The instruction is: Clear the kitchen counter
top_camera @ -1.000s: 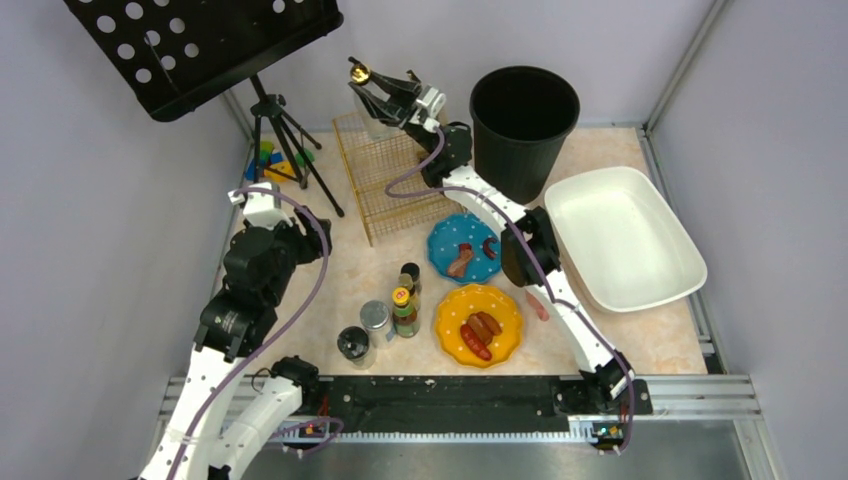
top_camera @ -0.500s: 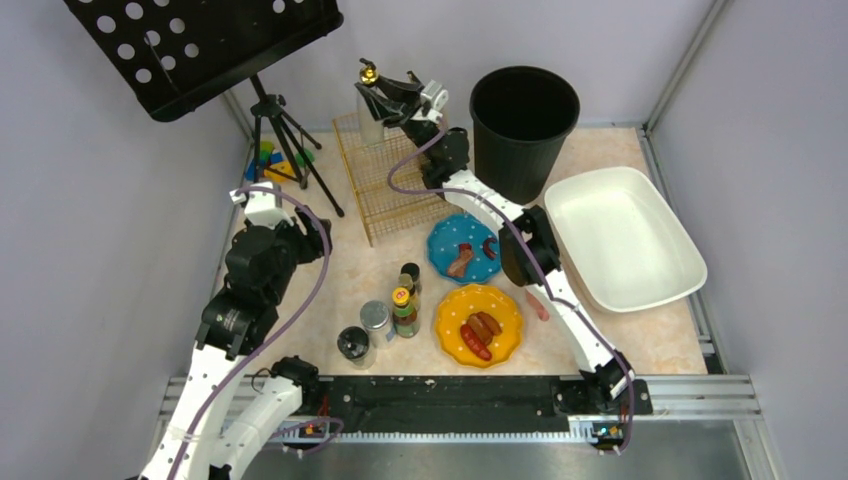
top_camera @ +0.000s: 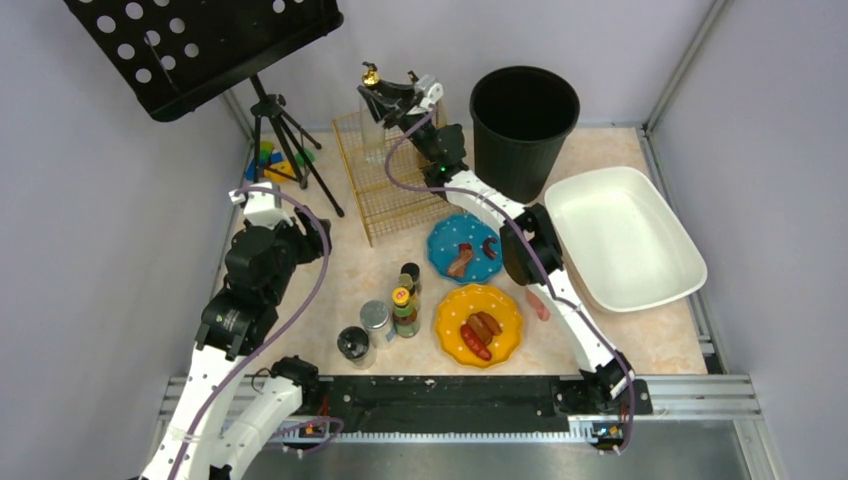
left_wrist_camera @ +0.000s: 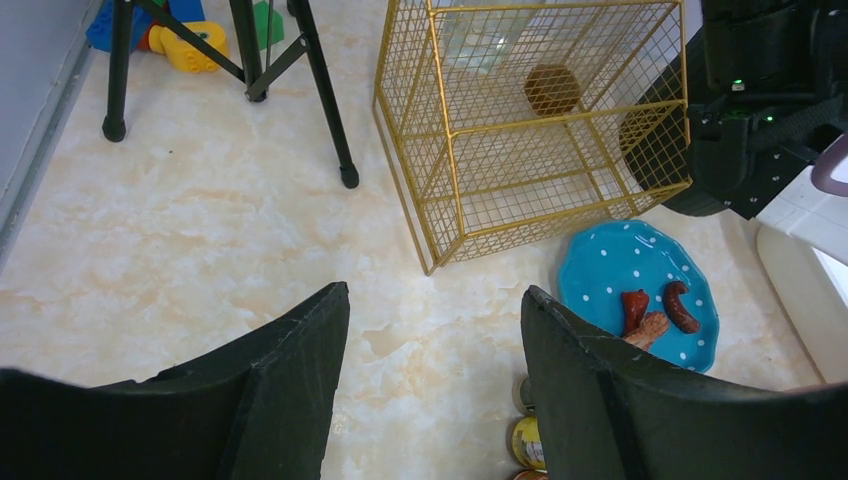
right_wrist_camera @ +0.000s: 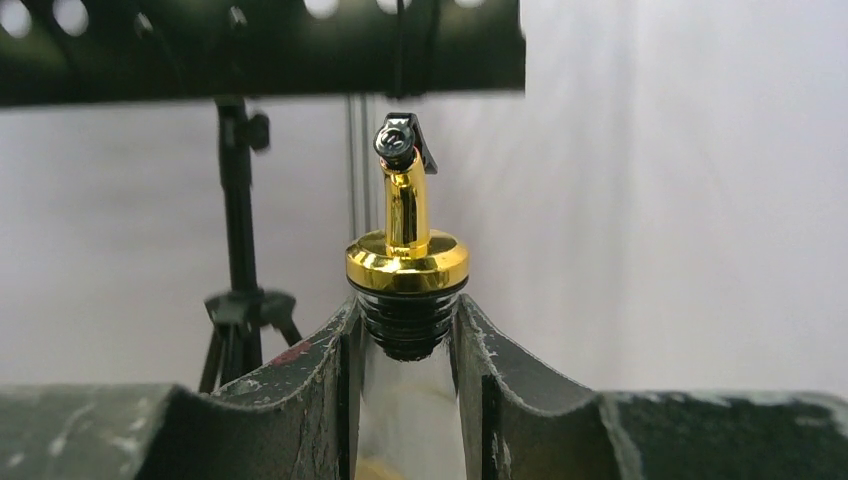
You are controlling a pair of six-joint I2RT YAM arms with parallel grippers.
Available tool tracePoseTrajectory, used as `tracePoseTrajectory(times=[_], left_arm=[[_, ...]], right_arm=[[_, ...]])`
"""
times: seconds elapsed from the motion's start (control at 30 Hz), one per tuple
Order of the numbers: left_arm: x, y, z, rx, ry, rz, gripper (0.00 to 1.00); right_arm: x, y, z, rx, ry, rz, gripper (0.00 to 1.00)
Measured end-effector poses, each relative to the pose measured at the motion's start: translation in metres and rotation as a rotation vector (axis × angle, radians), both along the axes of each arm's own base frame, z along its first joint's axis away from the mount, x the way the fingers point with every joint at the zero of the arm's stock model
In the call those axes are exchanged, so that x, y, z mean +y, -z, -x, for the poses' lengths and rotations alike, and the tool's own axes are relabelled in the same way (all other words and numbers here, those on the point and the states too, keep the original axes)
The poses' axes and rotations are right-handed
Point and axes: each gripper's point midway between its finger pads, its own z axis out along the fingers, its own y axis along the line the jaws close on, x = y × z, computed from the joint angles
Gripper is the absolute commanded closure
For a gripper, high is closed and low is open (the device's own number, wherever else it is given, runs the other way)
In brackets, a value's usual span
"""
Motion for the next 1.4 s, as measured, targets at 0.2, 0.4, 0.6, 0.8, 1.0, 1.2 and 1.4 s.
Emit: tracePoseTrajectory(times=[0.2, 0.4, 0.6, 0.8, 1.0, 1.2, 1.4], left_arm=[[0.001, -0.001, 0.000, -0.003, -0.003, 0.001, 0.32], [0.002, -0.001, 0.000, -0.003, -0.006, 0.001, 0.32], [0.002, -0.001, 0.000, -0.003, -0.006, 0.001, 0.32], [0.002, -0.001, 0.000, -0.003, -0.007, 0.001, 0.32], [0.002, 0.000, 0.000, -0.002, -0.008, 0.001, 0.32], [0.002, 0.001, -0.001, 0.004, -0.008, -0.002, 0.32], [0.004, 0.002, -0.002, 0.008, -0.020, -0.007, 0.32]], right_arm=[[0.019, 0.058, -0.023, 0.166, 0.017, 0.157, 1.00], [0.030, 0.086, -0.027, 0.238, 0.028, 0.251, 1.00], [0.033, 0.086, -0.028, 0.250, 0.056, 0.272, 0.78], [0.033, 0.087, -0.028, 0.278, 0.083, 0.293, 0.53], [0.029, 0.083, -0.014, 0.309, 0.095, 0.317, 0.37], [0.014, 0.068, 0.003, 0.337, 0.105, 0.327, 0.22], [-0.014, 0.052, 0.029, 0.359, 0.124, 0.329, 0.18]])
